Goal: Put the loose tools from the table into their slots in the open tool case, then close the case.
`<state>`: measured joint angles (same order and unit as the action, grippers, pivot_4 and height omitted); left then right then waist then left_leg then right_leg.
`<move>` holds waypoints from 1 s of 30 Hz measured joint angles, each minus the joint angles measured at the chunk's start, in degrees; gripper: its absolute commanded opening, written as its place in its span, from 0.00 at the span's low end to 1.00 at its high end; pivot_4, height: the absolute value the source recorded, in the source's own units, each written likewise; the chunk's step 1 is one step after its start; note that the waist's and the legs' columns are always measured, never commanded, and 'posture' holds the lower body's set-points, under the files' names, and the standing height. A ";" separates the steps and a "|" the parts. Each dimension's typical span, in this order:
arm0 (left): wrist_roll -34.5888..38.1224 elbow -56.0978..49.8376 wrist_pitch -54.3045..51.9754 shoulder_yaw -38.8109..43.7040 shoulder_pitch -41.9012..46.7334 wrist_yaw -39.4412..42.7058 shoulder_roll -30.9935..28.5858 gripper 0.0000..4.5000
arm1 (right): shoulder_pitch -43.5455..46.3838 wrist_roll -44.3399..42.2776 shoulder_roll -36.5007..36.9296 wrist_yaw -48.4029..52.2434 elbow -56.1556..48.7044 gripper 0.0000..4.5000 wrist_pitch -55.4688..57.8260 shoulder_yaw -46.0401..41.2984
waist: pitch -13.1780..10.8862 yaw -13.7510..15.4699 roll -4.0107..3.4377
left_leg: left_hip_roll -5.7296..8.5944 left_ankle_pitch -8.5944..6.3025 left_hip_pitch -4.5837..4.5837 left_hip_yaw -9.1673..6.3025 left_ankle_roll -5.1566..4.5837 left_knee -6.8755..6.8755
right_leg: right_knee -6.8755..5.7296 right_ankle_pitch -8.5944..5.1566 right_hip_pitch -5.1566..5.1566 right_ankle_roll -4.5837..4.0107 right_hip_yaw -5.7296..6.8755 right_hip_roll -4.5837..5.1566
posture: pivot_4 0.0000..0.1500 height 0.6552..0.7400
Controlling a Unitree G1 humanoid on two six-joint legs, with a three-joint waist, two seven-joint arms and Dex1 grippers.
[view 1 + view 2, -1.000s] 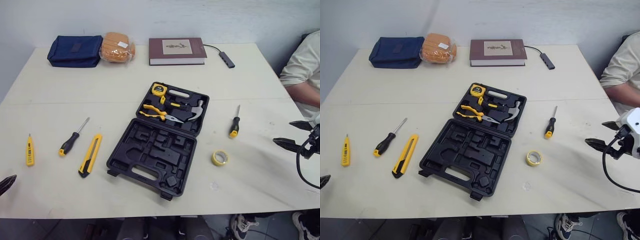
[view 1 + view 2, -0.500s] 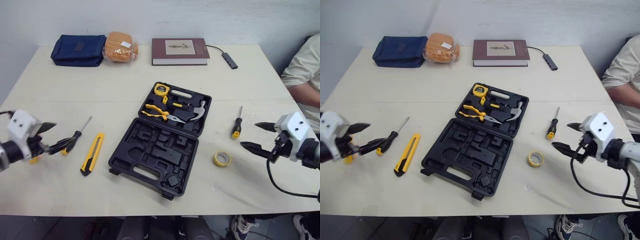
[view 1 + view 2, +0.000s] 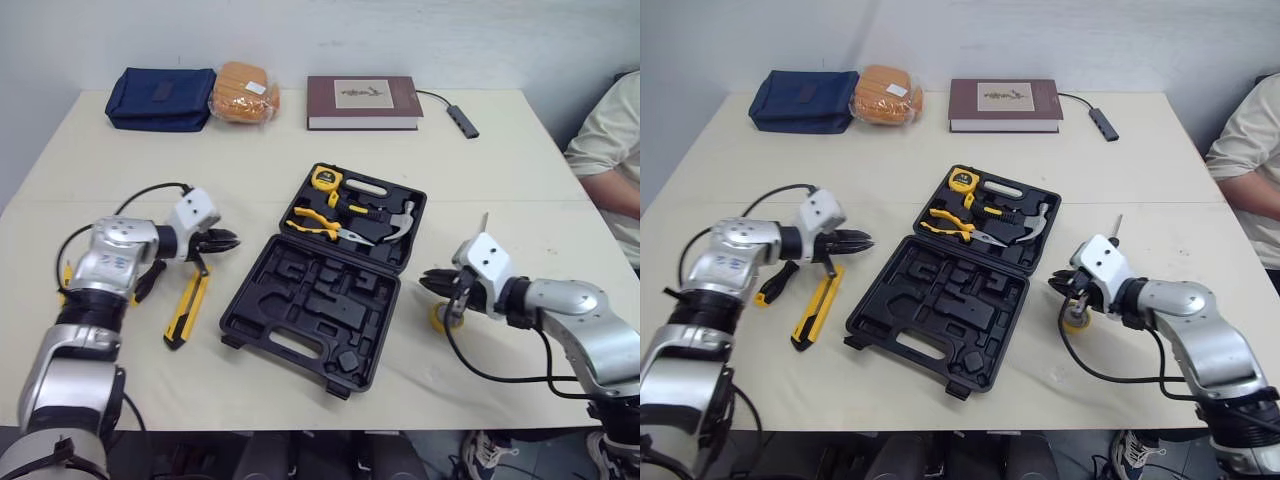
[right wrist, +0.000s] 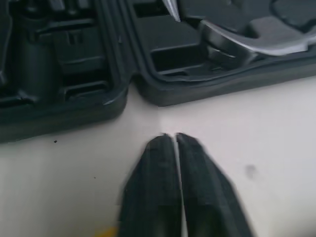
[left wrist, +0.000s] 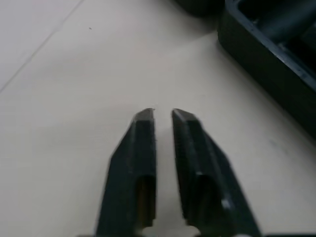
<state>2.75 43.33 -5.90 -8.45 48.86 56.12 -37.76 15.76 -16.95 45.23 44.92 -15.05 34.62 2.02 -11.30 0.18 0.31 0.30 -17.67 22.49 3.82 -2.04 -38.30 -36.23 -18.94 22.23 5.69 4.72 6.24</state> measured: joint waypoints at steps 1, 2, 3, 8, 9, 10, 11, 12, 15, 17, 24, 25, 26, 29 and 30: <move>-0.60 2.10 1.22 -0.05 1.23 -0.26 0.92 0.00 | 0.18 0.29 -0.32 -0.32 0.02 0.01 0.53 0.44 | 0.02 0.03 0.09 | 0.00 0.00 0.11 0.01 0.00 -0.03 | -0.10 0.00 0.12 0.00 0.00 0.00 | 1.00 1.00; -1.17 3.99 2.29 -0.12 2.57 -0.56 1.71 0.00 | 0.46 0.73 -0.53 -0.73 0.09 0.01 0.87 1.05 | 0.03 0.08 0.13 | 0.01 0.00 0.20 0.01 0.00 -0.13 | -0.22 0.00 0.23 0.00 0.04 0.01 | 1.00 1.00; -1.67 5.41 3.28 -0.22 3.65 -0.94 2.33 0.00 | 0.95 1.23 -0.87 -1.03 0.23 0.01 1.19 1.70 | 0.03 0.10 0.13 | 0.00 0.00 0.28 0.00 0.00 -0.27 | -0.27 0.00 0.27 0.00 0.08 0.01 | 1.00 1.00; -3.58 12.64 7.77 -0.50 7.49 -1.47 6.24 0.00 | 1.73 2.60 -2.20 -1.85 1.34 0.01 1.90 3.57 | 0.04 0.17 0.13 | 0.00 -0.02 0.56 -0.08 -0.05 -0.67 | -0.34 0.00 0.33 0.00 0.24 0.03 | 1.00 1.00; -3.75 13.45 8.15 -0.51 7.95 -1.60 6.52 0.00 | 1.89 2.68 -2.42 -1.86 1.44 0.01 1.91 3.82 | 0.04 0.16 0.14 | -0.01 -0.02 0.57 -0.10 -0.05 -0.70 | -0.37 0.00 0.34 0.00 0.25 0.02 | 1.00 1.00; -4.17 14.11 8.50 -0.52 8.47 -1.74 6.69 0.00 | 2.14 2.92 -2.67 -1.86 1.46 0.01 1.91 4.01 | 0.04 0.16 0.14 | -0.01 -0.02 0.57 -0.11 -0.05 -0.71 | -0.40 0.00 0.34 0.00 0.26 0.03 | 1.00 1.00; -4.42 14.46 8.68 -0.52 8.76 -1.84 6.99 0.00 | 2.30 2.98 -2.80 -1.85 1.51 0.01 1.91 4.17 | 0.04 0.16 0.14 | -0.01 -0.02 0.57 -0.11 -0.05 -0.71 | -0.41 0.00 0.34 0.00 0.26 0.03 | 1.00 1.00; -4.71 15.43 9.12 -0.50 9.21 -2.14 7.77 0.00 | 2.58 3.13 -2.91 -1.85 1.74 0.01 1.90 4.35 | 0.04 0.18 0.14 | 0.00 -0.02 0.57 -0.11 -0.06 -0.74 | -0.45 0.00 0.33 0.00 0.27 0.03 | 1.00 1.00; -5.45 16.80 9.98 -0.49 10.24 -3.04 9.67 0.00 | 3.45 3.72 -3.23 -1.76 1.86 0.01 1.86 4.62 | 0.05 0.49 0.15 | 0.01 -0.03 0.57 -0.11 -0.07 -0.79 | -0.52 0.00 0.33 0.01 0.30 0.06 | 1.00 1.00; -5.66 18.04 10.45 -0.49 10.97 -3.52 10.90 0.00 | 3.62 4.10 -3.30 -1.61 1.90 0.01 1.84 4.98 | 0.06 0.89 0.17 | 0.02 -0.03 0.58 -0.11 -0.08 -0.81 | -0.54 0.00 0.33 0.01 0.30 0.06 | 1.00 1.00; -7.20 20.90 11.78 -0.44 12.72 -4.00 12.63 0.00 | 4.33 5.24 -3.56 -0.72 3.11 0.01 1.47 5.40 | 0.08 1.14 0.20 | 0.05 -0.03 0.58 -0.09 -0.11 -0.85 | -0.59 0.01 0.32 0.02 0.41 0.03 | 1.00 1.00; -7.45 21.09 12.09 -0.43 12.81 -4.02 12.75 0.00 | 4.61 5.45 -3.68 -0.52 3.43 0.01 1.42 5.47 | 0.08 1.12 0.21 | 0.05 -0.03 0.58 -0.09 -0.11 -0.85 | -0.60 0.01 0.32 0.02 0.42 0.03 | 1.00 1.00; -7.54 21.23 12.26 -0.44 12.85 -4.00 12.79 0.00 | 4.79 5.54 -3.77 -0.41 3.64 0.01 1.37 5.52 | 0.08 1.11 0.21 | 0.05 -0.03 0.57 -0.09 -0.11 -0.86 | -0.62 0.01 0.32 0.02 0.42 0.03 | 1.00 1.00; -7.90 21.36 13.08 -0.47 12.80 -3.18 12.87 0.00 | 5.50 6.51 -3.96 0.23 4.44 0.01 0.63 5.84 | 0.08 1.09 0.21 | 0.05 -0.03 0.57 -0.09 -0.11 -0.87 | -0.63 0.01 0.32 0.02 0.42 0.03 | 1.00 1.00; -7.93 21.34 13.23 -0.47 12.76 -2.78 12.85 0.00 | 5.68 6.81 -3.96 0.52 4.61 0.01 0.39 5.95 | 0.08 1.08 0.21 | 0.05 -0.03 0.57 -0.09 -0.11 -0.87 | -0.63 0.01 0.32 0.02 0.42 0.03 | 1.00 1.00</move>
<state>-5.18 64.67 7.33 -8.92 61.62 53.34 -24.91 21.44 -10.13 41.27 45.45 -10.44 35.01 7.98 -11.21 1.26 0.52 0.35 -17.69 23.06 3.73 -2.16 -39.17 -36.86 -18.93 22.55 5.72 5.14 6.27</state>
